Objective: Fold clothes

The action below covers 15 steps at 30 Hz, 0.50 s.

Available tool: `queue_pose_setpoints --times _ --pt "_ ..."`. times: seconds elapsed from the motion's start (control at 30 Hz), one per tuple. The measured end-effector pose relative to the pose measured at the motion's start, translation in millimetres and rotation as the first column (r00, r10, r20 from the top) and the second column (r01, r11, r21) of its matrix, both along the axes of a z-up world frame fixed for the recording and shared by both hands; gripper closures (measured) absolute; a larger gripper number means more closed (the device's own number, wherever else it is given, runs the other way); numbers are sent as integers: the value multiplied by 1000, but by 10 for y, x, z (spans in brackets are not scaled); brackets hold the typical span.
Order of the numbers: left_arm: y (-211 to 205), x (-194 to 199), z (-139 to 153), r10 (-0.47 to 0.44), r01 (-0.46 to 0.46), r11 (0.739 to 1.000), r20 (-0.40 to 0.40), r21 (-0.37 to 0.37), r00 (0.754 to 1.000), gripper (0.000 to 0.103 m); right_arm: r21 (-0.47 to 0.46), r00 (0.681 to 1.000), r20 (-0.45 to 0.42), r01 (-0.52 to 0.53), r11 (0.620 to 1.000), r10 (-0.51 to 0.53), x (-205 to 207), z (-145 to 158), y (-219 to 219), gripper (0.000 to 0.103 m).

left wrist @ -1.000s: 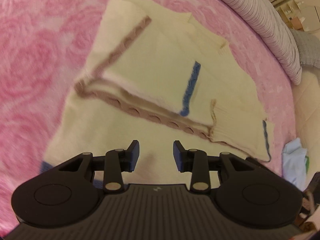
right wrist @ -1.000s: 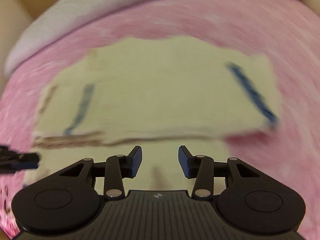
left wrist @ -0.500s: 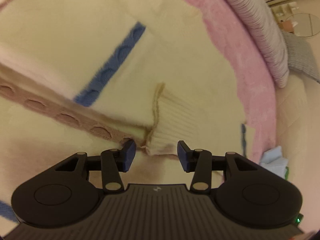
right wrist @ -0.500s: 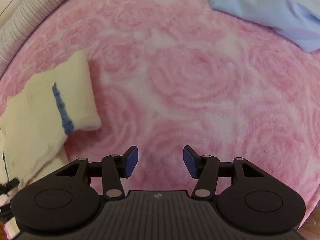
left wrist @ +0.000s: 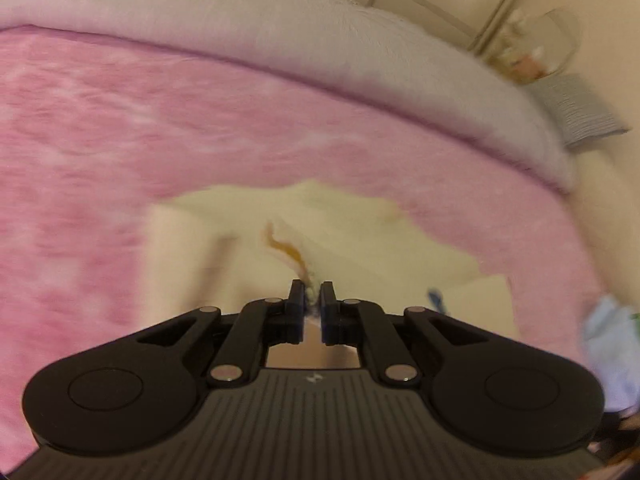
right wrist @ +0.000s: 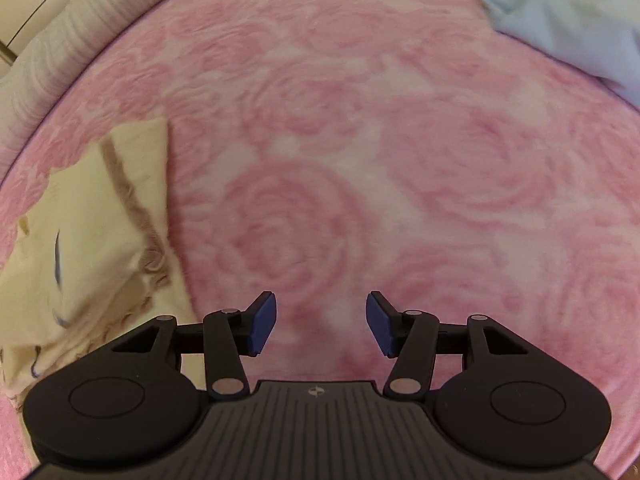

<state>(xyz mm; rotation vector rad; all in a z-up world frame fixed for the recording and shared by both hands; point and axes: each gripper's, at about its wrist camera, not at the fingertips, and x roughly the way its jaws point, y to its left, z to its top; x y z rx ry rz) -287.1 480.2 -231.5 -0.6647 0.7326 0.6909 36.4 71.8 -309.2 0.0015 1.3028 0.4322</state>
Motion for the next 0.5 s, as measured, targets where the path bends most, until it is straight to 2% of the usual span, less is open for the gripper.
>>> queue_pose_setpoints --times 0.1,0.23,0.37,0.43,0.5 --pt "84 -94 -226 -15 14 1000 -81 -10 997 99 1 999 5 -44 999 44 -55 -8 184 49" --pt "32 -203 -284 -50 52 998 -98 22 994 98 -12 995 24 -99 995 100 -128 20 392 49" --pt "47 -323 -447 -38 43 999 -173 24 984 97 -35 989 35 -144 989 146 -165 23 559 47" --pt "96 -356 -573 -18 16 1000 -220 -9 975 93 -39 985 44 -165 985 167 -172 36 650 47" --pt "99 -372 -527 29 -24 999 -247 24 969 83 -16 976 84 -200 980 201 -165 105 763 47"
